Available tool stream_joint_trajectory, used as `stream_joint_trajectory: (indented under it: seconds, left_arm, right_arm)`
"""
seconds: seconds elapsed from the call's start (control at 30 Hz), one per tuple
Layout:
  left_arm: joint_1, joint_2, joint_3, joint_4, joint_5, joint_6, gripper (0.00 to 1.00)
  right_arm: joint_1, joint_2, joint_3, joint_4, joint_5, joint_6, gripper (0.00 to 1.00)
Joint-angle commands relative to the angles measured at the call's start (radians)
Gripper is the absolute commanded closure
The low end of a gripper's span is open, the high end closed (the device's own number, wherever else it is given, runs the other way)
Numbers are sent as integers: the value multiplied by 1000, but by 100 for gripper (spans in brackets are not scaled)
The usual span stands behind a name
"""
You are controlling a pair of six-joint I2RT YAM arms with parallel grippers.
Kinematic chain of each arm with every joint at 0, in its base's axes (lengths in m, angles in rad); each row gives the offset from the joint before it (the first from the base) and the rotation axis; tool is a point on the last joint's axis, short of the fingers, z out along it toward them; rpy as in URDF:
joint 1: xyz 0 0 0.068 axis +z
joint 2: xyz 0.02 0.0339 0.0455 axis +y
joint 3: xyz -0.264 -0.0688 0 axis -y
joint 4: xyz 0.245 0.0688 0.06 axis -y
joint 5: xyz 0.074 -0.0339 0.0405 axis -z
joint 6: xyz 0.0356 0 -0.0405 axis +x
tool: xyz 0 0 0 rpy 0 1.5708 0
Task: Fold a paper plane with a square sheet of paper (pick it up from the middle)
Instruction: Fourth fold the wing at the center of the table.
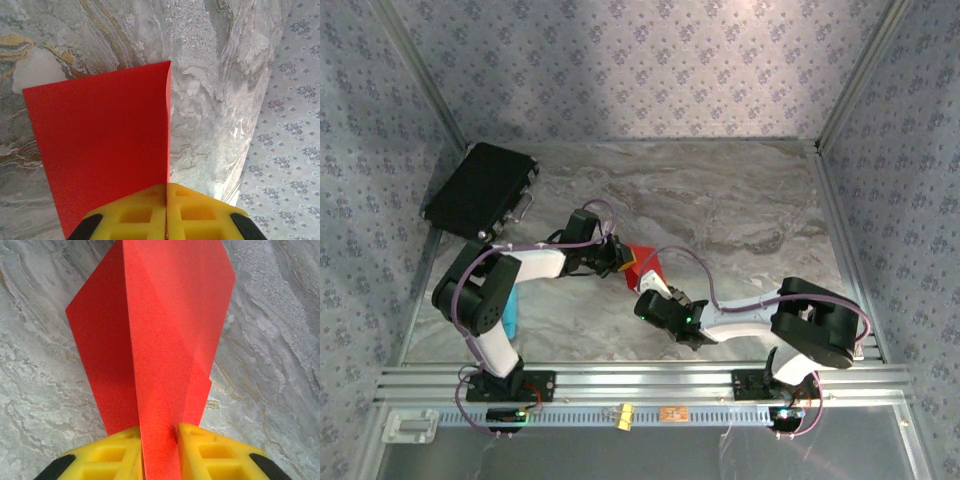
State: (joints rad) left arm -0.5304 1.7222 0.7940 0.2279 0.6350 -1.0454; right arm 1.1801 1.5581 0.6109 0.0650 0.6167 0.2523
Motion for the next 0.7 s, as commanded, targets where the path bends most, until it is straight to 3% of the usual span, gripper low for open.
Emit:
stream_joint_trajectory:
  seconds: [0.0,0.37,0.67]
  left_arm:
    - [-5,-3,31,-16,14,7,92]
    - [-5,-4,34,-24,10,10,90]
    - [-4,-3,36,-36,7,14,88]
  right_arm:
    - [-7,-16,2,4,12,22,78]
    - [-14,-21,-5,15,-9,28,85]
    - [-16,-30,-13,36,-35,42,81]
